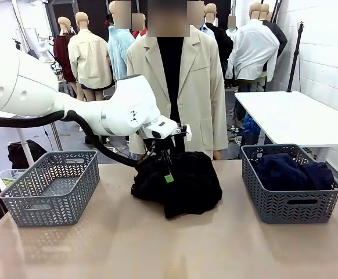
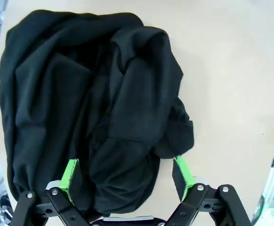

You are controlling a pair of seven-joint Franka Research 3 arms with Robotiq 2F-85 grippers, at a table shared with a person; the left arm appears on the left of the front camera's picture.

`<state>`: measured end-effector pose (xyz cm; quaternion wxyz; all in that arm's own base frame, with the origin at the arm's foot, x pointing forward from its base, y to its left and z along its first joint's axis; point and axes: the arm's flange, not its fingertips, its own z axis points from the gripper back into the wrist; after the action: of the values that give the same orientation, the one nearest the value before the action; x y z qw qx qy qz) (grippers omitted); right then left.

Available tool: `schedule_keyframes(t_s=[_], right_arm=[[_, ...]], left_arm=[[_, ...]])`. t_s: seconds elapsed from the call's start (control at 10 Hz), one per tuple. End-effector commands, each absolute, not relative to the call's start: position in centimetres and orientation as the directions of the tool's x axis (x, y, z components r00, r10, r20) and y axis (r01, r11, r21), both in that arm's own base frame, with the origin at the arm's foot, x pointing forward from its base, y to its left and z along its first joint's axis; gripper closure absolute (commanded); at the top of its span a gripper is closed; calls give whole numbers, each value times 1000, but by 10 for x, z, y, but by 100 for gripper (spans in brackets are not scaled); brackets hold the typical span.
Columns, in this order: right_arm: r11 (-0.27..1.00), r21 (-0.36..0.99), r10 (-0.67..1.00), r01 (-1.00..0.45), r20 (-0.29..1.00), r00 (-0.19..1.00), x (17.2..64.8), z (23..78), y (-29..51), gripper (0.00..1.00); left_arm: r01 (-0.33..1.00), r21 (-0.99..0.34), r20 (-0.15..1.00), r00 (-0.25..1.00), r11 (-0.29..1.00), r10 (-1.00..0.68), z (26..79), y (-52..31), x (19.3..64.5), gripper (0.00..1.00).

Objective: Sort the tops and bottoms.
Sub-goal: Lift clothes from the center of the table with your left hand.

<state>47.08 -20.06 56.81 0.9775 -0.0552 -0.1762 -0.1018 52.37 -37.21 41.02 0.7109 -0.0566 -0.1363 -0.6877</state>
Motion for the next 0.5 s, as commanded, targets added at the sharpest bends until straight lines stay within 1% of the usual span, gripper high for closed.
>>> schedule_keyframes(t_s=[0.0,0.1,0.2,0.4], right_arm=[[974,-86,-167,209,353,921,470,568,-201,0],[974,-86,-167,209,353,921,470,568,-201,0],[974,-86,-167,209,353,921,470,568,-201,0],[974,-86,-167,209,353,921,470,568,-201,0]], left_arm=[[991,129,293,-17,22,-956,401,-364,516,0],[988,151,276,-45,-3,-960,397,-364,516,0],[990,138,264,-55,-19,-963,393,-364,514,0],[992,123,249,-50,-19,-967,394,-364,511,39]])
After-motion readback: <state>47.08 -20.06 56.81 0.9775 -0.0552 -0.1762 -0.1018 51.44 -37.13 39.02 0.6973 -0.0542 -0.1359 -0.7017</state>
